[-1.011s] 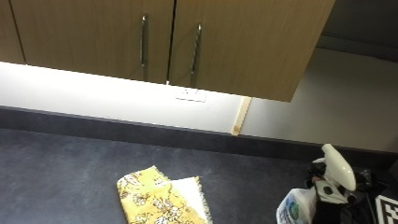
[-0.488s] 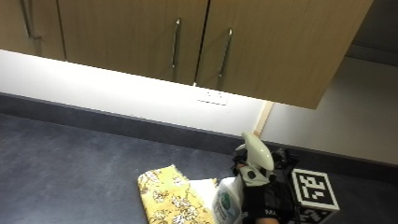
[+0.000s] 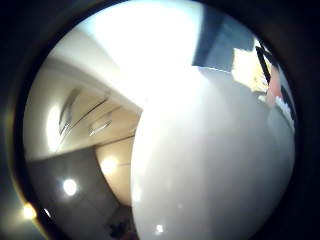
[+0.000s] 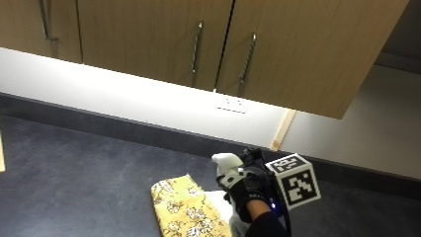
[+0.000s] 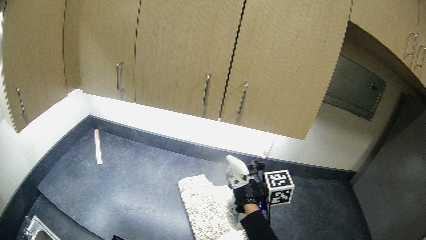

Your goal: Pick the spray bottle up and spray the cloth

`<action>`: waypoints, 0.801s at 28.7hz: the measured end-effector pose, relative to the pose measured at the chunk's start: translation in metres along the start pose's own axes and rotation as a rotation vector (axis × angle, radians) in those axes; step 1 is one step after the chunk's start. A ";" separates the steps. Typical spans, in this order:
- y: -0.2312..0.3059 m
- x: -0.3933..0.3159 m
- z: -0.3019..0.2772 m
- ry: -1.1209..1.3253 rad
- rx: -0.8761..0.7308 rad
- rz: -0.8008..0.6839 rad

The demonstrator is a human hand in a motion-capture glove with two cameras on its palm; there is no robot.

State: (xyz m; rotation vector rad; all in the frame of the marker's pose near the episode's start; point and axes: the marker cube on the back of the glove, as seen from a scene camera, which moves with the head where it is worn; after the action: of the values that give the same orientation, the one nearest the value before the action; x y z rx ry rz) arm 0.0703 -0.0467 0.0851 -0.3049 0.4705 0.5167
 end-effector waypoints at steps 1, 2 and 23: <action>-0.007 0.005 0.004 0.062 -0.023 0.091; -0.013 0.011 0.007 0.119 -0.041 0.177; -0.022 0.097 0.019 0.428 -0.208 0.768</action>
State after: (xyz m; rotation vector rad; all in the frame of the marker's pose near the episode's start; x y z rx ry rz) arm 0.1634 -0.0190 0.0561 -0.4364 0.9624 1.2654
